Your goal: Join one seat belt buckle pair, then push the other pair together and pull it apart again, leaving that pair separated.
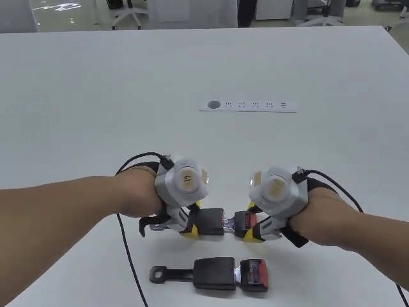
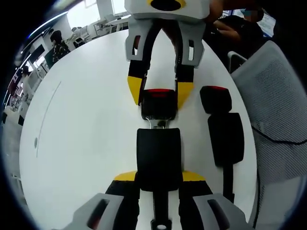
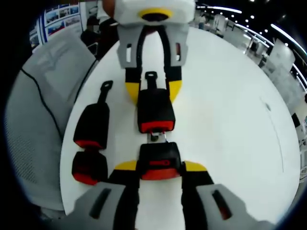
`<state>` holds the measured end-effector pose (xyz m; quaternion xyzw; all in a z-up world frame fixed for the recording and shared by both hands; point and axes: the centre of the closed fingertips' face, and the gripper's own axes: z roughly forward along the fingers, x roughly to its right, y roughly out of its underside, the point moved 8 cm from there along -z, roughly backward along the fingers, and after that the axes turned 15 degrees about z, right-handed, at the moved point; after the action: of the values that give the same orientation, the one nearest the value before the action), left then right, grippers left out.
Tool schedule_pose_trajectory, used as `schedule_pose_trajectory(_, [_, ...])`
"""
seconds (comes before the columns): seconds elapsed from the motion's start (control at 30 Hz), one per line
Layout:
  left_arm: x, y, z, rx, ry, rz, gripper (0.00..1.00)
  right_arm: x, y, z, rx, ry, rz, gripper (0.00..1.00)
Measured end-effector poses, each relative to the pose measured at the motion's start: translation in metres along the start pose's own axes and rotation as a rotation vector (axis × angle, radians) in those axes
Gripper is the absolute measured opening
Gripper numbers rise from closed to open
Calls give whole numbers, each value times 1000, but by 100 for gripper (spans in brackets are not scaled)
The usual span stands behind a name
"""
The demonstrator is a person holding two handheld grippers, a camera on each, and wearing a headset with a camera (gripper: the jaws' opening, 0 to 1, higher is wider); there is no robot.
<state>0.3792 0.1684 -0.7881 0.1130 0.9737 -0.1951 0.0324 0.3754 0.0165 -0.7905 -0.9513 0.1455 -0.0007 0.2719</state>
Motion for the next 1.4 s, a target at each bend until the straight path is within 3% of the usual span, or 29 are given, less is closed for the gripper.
schedule_pose_trajectory(0.13, [0,1,0,15,-3,-3,31,-1,-3,3,12,-9,11,31])
schedule_pose_trajectory(0.23, [0,-1,0,2,1,7,31,-3,-9,7,7,-7,35,31])
schedule_pose_trajectory(0.87, [2,-3,-2,0,-1,-8,32,-3,-6,6,3,-12,36,33])
schedule_pose_trajectory(1.4, [0,-1,-1,-10,7,-4,32,1,3,-2,-55,-2,30,34])
